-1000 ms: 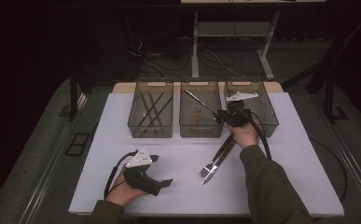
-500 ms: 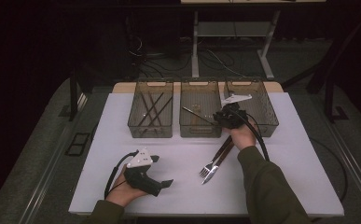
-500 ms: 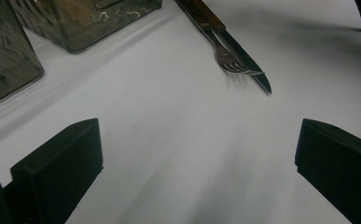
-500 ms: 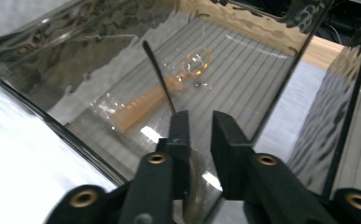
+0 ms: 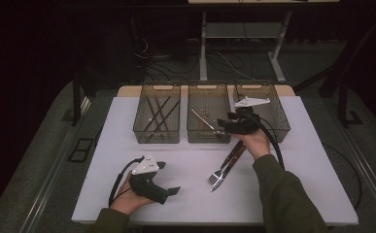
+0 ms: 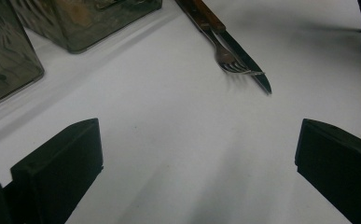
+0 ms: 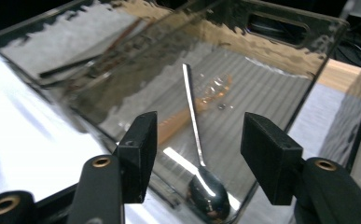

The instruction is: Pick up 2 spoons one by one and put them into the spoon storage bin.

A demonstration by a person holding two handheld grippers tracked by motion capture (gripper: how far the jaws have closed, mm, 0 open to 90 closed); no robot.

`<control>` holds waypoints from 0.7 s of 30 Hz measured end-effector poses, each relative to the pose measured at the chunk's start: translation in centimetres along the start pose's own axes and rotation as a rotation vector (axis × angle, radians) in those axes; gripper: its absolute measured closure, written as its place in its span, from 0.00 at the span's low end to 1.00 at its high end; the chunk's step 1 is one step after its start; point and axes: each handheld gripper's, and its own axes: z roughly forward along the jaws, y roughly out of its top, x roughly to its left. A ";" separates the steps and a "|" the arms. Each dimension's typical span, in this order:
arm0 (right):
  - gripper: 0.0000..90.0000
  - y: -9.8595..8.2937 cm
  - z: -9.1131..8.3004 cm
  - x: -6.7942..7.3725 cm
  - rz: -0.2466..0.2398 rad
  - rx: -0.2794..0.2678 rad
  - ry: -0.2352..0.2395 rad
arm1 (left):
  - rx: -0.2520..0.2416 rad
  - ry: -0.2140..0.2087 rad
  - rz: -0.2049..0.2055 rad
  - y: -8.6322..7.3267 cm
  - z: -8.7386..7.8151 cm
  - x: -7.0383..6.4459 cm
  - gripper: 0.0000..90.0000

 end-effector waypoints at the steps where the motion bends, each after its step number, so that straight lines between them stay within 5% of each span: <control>1: 0.50 0.0 -0.3 0.2 -0.004 -0.002 0.013 | 0.000 -0.001 0.000 0.0 0.0 0.0 0.00; 8: 0.52 -0.7 -1.6 1.1 -0.027 0.003 0.052 | 0.002 0.002 0.002 0.0 0.0 0.0 0.00; 21: 0.75 -3.8 -2.8 1.2 -0.026 0.051 0.104 | 0.002 0.001 -0.004 -0.1 -0.1 -0.1 0.00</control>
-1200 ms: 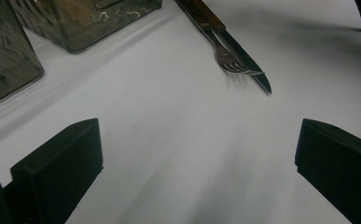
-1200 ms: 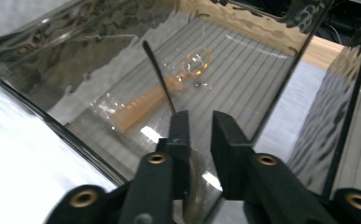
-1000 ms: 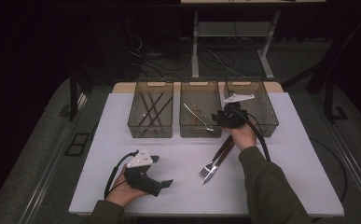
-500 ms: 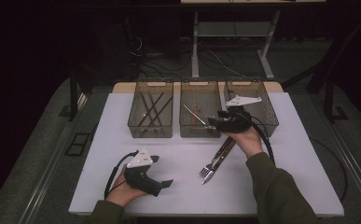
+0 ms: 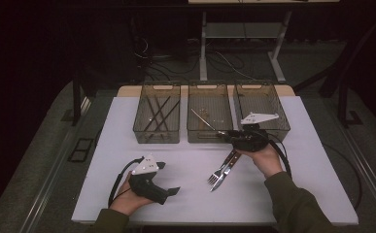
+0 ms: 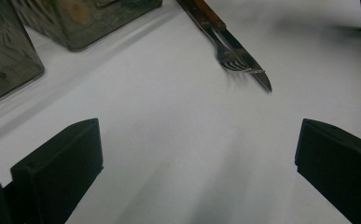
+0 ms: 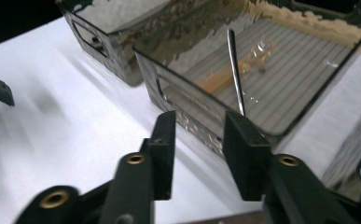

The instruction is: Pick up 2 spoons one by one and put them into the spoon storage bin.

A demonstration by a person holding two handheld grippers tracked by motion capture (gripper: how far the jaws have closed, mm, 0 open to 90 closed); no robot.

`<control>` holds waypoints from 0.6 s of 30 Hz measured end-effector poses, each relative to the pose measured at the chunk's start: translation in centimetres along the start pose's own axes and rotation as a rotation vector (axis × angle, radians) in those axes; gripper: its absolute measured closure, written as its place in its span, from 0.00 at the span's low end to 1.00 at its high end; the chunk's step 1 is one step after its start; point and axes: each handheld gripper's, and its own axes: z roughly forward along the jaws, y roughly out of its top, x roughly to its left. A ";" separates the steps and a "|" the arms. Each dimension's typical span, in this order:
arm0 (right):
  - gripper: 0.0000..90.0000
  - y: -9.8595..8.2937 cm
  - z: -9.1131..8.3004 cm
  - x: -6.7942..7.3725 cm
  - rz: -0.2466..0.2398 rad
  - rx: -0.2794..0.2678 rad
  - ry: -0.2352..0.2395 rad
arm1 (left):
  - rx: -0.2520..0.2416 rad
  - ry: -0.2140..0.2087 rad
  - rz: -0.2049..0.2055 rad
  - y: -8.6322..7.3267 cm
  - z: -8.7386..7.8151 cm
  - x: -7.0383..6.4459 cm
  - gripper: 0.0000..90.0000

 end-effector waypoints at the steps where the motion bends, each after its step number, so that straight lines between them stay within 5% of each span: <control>1: 0.78 -0.2 0.0 -0.1 -0.002 0.004 -0.003 | 0.000 0.001 0.000 0.0 0.0 0.0 0.00; 13: 0.99 -1.9 1.0 -1.4 -0.032 0.083 -0.040 | -0.004 0.002 0.002 -0.1 -0.3 -0.1 0.00; 18: 0.99 -2.5 1.8 -1.9 -0.036 0.134 -0.067 | -0.005 0.002 0.003 -0.1 -0.4 -0.1 0.00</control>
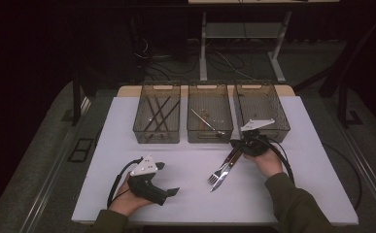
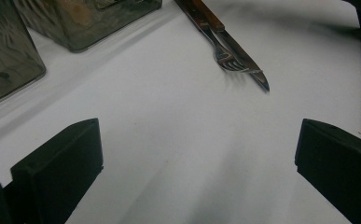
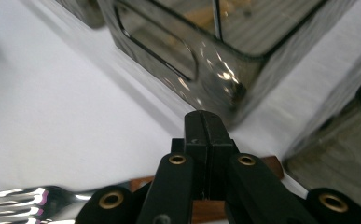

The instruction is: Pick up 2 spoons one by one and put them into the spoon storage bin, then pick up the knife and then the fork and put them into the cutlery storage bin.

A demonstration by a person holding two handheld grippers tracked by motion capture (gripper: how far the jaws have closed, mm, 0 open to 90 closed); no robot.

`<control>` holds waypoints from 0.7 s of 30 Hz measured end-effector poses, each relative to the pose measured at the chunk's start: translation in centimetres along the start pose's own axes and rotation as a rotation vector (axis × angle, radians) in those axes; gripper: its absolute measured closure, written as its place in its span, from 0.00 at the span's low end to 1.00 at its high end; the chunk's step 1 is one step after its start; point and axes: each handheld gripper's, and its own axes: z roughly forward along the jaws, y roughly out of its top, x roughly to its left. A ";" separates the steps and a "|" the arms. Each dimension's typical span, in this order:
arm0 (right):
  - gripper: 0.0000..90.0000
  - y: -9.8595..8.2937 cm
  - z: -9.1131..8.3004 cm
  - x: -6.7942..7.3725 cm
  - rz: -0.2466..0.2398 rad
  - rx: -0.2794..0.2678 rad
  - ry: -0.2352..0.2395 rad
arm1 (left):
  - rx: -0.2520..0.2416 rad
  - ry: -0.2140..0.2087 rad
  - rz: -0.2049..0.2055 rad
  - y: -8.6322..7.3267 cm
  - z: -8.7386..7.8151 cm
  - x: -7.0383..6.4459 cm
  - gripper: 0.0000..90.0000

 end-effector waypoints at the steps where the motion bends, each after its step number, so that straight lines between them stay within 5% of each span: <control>1: 0.99 -0.1 0.2 -0.1 0.002 0.004 -0.002 | 0.001 -0.001 0.002 0.0 0.0 0.0 0.00; 21: 0.99 -0.6 2.2 -1.0 0.005 0.060 -0.044 | 0.003 -0.001 -0.001 -0.1 0.1 0.0 0.00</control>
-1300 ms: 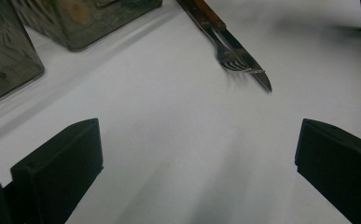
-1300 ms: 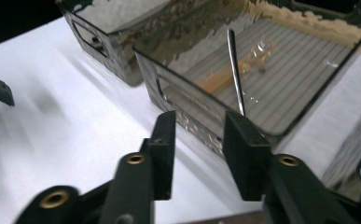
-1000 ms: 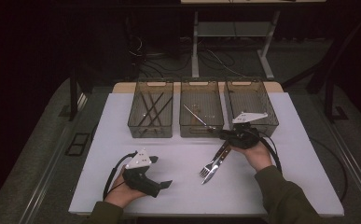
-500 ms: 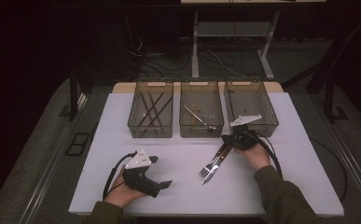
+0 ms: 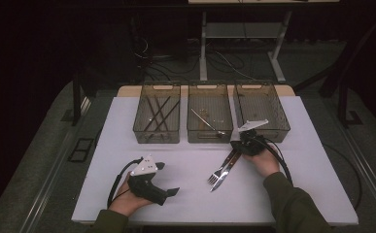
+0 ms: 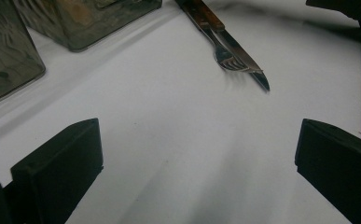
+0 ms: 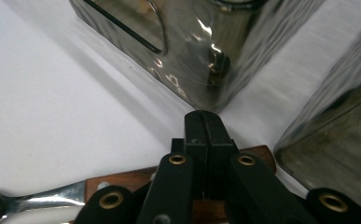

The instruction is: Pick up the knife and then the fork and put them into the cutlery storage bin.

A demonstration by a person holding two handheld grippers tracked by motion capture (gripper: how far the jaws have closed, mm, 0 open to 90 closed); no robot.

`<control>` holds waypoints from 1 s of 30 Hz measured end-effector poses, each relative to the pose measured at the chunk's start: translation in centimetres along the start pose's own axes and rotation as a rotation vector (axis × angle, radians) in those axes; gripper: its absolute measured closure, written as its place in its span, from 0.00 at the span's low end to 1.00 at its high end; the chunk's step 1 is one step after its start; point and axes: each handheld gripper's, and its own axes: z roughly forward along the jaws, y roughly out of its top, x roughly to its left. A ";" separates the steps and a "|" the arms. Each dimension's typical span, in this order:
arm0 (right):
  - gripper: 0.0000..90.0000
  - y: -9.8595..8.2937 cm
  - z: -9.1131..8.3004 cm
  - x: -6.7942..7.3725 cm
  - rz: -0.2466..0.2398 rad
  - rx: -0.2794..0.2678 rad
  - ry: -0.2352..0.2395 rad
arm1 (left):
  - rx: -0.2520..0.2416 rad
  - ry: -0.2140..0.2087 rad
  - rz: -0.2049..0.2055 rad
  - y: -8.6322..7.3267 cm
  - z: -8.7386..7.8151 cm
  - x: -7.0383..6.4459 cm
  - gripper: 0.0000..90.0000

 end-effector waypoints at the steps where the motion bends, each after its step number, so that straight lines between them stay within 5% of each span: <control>1: 0.99 0.0 0.0 0.0 0.000 0.005 0.000 | 0.000 0.000 0.000 0.0 0.0 0.0 0.00; 30: 0.99 -0.5 -0.3 0.1 -0.048 0.058 0.012 | 0.004 -0.002 -0.001 0.0 0.1 0.0 0.00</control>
